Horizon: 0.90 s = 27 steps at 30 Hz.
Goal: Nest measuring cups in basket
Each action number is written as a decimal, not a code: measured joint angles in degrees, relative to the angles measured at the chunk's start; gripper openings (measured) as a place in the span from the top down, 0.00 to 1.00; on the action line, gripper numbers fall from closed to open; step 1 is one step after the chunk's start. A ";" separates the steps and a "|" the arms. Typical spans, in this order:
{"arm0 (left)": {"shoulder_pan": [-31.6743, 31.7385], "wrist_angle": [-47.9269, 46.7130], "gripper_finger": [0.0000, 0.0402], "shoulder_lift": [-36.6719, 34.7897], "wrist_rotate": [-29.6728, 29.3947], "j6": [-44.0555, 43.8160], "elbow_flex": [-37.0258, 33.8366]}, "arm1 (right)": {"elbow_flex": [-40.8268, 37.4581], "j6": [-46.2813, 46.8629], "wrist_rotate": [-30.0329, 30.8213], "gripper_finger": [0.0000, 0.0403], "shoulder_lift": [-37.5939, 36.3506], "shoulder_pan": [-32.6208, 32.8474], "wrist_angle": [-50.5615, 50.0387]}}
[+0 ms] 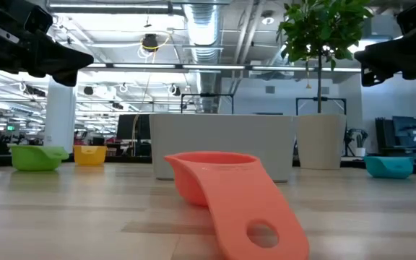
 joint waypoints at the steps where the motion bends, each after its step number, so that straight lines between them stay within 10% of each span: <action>1: 0.00 0.00 1.00 0.00 0.00 -0.15 0.00 | 0.00 0.00 0.00 0.73 0.00 0.00 -0.02; 19: 0.00 0.21 1.00 0.01 -0.27 0.12 0.01 | -0.02 9.20 -0.30 0.73 0.00 0.01 12.28; 27: 0.00 2.03 1.00 0.02 -10.04 -1.99 -0.02 | 0.27 9.87 0.24 0.73 0.02 0.00 15.80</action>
